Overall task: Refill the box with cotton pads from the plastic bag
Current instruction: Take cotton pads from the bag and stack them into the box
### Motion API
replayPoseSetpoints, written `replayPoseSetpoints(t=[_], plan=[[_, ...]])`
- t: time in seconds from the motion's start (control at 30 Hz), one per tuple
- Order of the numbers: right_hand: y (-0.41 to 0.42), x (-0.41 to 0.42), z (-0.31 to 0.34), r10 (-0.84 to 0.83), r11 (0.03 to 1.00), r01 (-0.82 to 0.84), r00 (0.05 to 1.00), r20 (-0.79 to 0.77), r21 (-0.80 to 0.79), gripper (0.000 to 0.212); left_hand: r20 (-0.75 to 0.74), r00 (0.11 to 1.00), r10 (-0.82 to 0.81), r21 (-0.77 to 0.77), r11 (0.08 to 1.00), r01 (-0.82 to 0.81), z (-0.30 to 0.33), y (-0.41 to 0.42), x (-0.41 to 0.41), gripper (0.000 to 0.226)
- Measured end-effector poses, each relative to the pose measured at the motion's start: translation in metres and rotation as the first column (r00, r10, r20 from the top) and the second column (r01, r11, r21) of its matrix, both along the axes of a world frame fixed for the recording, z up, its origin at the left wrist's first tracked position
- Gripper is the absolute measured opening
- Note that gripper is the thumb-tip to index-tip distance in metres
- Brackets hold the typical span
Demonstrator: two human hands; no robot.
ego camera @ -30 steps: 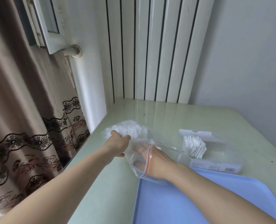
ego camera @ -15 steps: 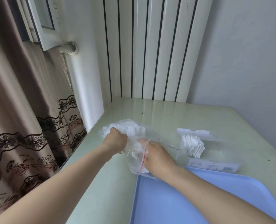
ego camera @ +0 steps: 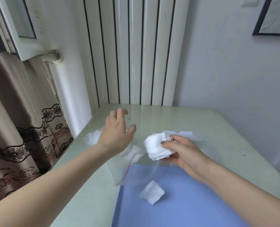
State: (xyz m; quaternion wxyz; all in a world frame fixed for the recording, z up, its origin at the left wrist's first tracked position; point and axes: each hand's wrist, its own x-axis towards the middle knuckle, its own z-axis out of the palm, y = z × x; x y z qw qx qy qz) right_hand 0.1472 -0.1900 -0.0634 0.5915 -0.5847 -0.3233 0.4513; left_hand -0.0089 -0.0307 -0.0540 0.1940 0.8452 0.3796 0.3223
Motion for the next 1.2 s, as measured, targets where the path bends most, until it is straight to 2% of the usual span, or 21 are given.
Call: replayPoseSetpoints(t=[0.07, 0.13, 0.17, 0.23, 0.3, 0.37, 0.47, 0.57, 0.63, 0.77, 0.87, 0.93, 1.03, 1.13, 1.2], plan=[[0.003, 0.006, -0.002, -0.083, 0.997, 0.082, 0.997, 0.007, 0.012, 0.016, -0.013, 0.983, -0.185, -0.069, 0.981, 0.184, 0.012, -0.022, 0.010, 0.037], [0.004, 0.011, -0.004, -0.115, 0.993, 0.115, 0.993, -0.035, 0.020, 0.017, -0.034, 0.936, -0.351, -0.222, 0.915, 0.335, 0.017, -0.037, 0.015, 0.044], [0.004, 0.012, -0.004, -0.111, 0.993, 0.113, 0.991, -0.076, 0.023, 0.016, -0.074, 0.908, -0.413, -0.263, 0.886, 0.382, 0.018, -0.041, 0.016, 0.055], [0.001, 0.014, -0.002, -0.081, 0.996, 0.086, 0.984, -0.160, 0.021, 0.015, -0.246, 0.847, -0.470, -0.212, 0.879, 0.426, 0.013, -0.045, 0.017, 0.082], [0.000, 0.014, 0.000, -0.024, 1.000, 0.025, 0.986, -0.165, 0.004, 0.022, -0.390, 0.817, -0.424, -0.055, 0.897, 0.439, 0.006, -0.045, 0.020, 0.094], [0.000, 0.014, 0.000, 0.031, 0.999, -0.034, 0.989, -0.146, -0.020, 0.032, -0.406, 0.824, -0.396, 0.077, 0.883, 0.463, 0.000, -0.043, 0.027, 0.084], [0.001, 0.013, 0.003, 0.091, 0.995, -0.095, 0.987, -0.130, -0.027, 0.037, -0.377, 0.838, -0.394, 0.181, 0.856, 0.484, -0.003, -0.042, 0.035, 0.061], [0.002, 0.014, 0.005, 0.136, 0.990, -0.138, 0.985, -0.103, -0.015, 0.038, -0.372, 0.831, -0.413, 0.174, 0.849, 0.499, 0.000, -0.041, 0.038, 0.048], [0.003, 0.016, 0.005, 0.151, 0.988, -0.152, 0.986, -0.073, -0.011, 0.037, -0.356, 0.821, -0.446, 0.161, 0.836, 0.524, 0.000, -0.040, 0.039, 0.046], [0.002, 0.021, 0.002, 0.090, 0.996, -0.090, 0.994, -0.069, -0.001, 0.031, -0.437, 0.816, -0.379, 0.091, 0.884, 0.459, 0.001, -0.042, 0.038, 0.071], [0.004, 0.019, 0.001, 0.113, 0.994, -0.113, 0.992, -0.052, 0.000, 0.026, -0.534, 0.797, -0.283, 0.175, 0.885, 0.432, 0.001, -0.048, 0.042, 0.050], [0.004, 0.017, 0.002, 0.192, 0.981, -0.192, 0.981, -0.028, -0.004, 0.026, -0.533, 0.803, -0.268, 0.223, 0.870, 0.439, 0.003, -0.050, 0.046, 0.041], [0.002, 0.021, 0.003, 0.238, 0.971, -0.239, 0.971, -0.021, -0.028, 0.028, -0.525, 0.799, -0.292, 0.211, 0.865, 0.455, 0.005, -0.050, 0.047, 0.044], [0.000, 0.025, 0.005, 0.230, 0.972, -0.229, 0.973, 0.015, -0.047, 0.018, -0.580, 0.775, -0.251, 0.202, 0.878, 0.435, 0.007, -0.052, 0.048, 0.052], [0.000, 0.025, 0.006, 0.253, 0.967, -0.252, 0.967, 0.036, -0.041, 0.018, -0.596, 0.769, -0.231, 0.245, 0.859, 0.449, 0.009, -0.056, 0.051, 0.045]])
